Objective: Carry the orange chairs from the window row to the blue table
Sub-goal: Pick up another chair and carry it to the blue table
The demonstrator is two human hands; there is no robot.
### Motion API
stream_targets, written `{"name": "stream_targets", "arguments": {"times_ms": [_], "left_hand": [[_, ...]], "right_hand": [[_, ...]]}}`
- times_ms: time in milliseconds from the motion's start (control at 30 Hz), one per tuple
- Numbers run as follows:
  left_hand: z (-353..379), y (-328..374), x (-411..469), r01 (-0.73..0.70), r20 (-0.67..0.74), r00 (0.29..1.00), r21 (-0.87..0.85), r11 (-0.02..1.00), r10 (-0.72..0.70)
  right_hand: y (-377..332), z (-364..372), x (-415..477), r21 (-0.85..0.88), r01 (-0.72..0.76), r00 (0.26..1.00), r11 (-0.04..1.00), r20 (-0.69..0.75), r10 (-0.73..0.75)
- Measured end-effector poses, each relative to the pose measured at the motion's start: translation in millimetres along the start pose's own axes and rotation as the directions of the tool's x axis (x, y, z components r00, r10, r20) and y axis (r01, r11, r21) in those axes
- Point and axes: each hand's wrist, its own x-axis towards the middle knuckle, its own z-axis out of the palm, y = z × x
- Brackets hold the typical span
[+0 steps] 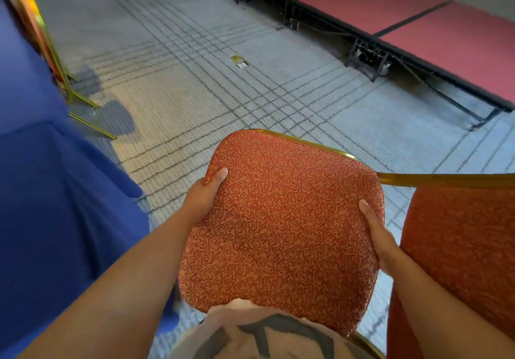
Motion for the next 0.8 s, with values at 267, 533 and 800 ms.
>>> {"name": "stream_targets", "arguments": {"times_ms": [267, 533, 800], "left_hand": [[-71.0, 92.5, 147.0, -0.076, -0.155, 0.985, -0.04, 0.996, 0.069], [-112.5, 141.0, 269.3, -0.021, -0.284, 0.959, -0.122, 0.992, -0.015], [-158.0, 200.6, 383.7, -0.055, -0.419, 0.908, -0.193, 0.98, -0.032]], "right_hand": [[-156.2, 146.7, 110.9, -0.116, 0.175, 0.983, 0.978, 0.067, -0.168], [-263.2, 260.5, 214.9, -0.22, 0.189, 0.971, 0.957, 0.185, -0.149], [-384.2, 396.2, 349.4, -0.323, 0.231, 0.93, 0.918, 0.351, -0.11]]}}
